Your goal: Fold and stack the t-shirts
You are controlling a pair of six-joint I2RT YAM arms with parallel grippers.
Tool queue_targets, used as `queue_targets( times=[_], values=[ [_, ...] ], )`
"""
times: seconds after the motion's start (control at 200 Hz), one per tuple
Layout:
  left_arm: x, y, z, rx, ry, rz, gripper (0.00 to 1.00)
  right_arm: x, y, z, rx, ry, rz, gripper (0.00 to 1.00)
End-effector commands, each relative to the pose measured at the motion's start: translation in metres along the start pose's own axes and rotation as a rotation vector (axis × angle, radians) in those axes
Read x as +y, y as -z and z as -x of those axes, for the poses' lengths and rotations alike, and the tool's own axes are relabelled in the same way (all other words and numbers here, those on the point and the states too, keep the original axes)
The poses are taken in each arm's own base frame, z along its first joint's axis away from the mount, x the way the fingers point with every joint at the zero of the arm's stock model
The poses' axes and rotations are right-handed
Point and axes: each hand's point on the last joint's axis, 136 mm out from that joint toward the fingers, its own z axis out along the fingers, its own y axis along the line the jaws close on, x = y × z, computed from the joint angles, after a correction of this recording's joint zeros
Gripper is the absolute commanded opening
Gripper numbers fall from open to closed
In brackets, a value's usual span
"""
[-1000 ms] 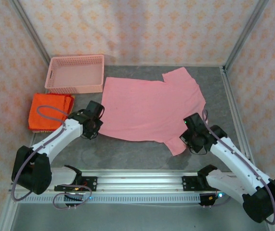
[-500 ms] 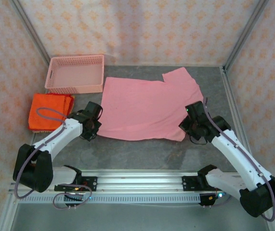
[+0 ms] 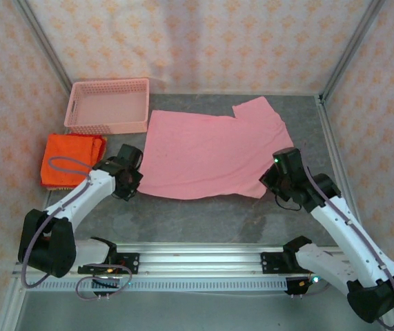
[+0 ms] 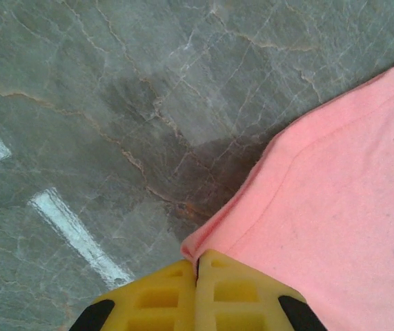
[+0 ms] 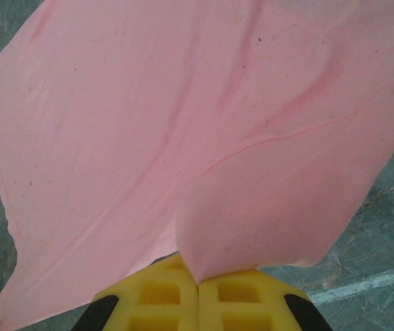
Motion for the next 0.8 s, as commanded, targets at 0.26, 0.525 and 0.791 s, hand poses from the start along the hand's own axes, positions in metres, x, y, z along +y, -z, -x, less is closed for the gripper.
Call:
queue_targets(
  times=[0.26,0.525,0.791],
  values=[
    [-0.023,-0.003,0.010,0.039,0.064,-0.038,0.00,-0.039,-0.003,0.020,-0.111,-0.064,-0.127,0.00],
    [-0.039,-0.003,0.017,0.032,0.046,-0.029,0.00,-0.055,0.003,0.017,-0.153,-0.110,-0.126,0.00],
    [-0.052,0.003,0.030,-0.011,-0.017,-0.007,0.00,-0.047,0.000,0.026,-0.170,-0.080,-0.119,0.00]
  ],
)
